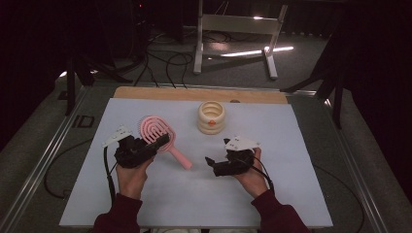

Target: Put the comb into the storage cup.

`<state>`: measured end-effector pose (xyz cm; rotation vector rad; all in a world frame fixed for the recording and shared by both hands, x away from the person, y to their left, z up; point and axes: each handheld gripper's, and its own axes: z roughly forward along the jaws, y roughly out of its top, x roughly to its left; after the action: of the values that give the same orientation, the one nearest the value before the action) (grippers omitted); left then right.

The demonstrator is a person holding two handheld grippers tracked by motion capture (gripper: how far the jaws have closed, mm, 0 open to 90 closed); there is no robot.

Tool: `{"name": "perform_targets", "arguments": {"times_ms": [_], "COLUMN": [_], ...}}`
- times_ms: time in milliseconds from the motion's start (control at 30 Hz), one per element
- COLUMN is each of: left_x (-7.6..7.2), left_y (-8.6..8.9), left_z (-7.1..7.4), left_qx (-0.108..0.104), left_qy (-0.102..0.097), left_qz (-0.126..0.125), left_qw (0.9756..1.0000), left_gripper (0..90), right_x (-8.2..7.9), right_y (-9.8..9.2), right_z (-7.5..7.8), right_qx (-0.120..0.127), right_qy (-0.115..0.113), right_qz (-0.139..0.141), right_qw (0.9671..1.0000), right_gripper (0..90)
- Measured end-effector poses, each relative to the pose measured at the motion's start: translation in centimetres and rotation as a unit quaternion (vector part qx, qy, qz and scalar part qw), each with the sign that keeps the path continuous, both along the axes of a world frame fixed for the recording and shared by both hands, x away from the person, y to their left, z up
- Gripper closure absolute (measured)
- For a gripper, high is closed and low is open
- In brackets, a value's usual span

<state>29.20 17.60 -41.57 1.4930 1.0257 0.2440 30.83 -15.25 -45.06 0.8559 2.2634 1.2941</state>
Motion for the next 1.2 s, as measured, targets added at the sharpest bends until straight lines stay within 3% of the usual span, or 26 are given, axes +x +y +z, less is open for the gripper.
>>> {"name": "perform_targets", "arguments": {"times_ms": [267,433,767,1200], "left_x": [0.2,0.4,0.6,1.1], "left_y": [0.1,0.3,0.4,0.8], "left_z": [0.4,0.5,0.9,1.5], "left_qx": [0.004,0.004,0.012,0.013], "left_qy": [0.0,0.001,0.004,0.002], "left_qz": [0.001,0.003,0.002,0.007], "left_qw": [1.0,1.0,0.9999,0.9999], "left_gripper": [64.2,64.2,64.2,64.2], "right_x": [-0.8,-1.6,-2.5,-2.6], "right_y": [-2.5,-4.2,-6.9,-9.1], "right_z": [-0.1,-0.1,-0.5,-1.3], "right_qx": [0.031,0.062,0.088,0.102], "right_qy": [-0.009,-0.02,-0.038,-0.05], "right_qz": [-0.024,-0.032,-0.052,-0.076], "right_qw": [0.9992,0.9973,0.9941,0.9907], "right_gripper": [8.8,9.5,9.4,9.4]}}
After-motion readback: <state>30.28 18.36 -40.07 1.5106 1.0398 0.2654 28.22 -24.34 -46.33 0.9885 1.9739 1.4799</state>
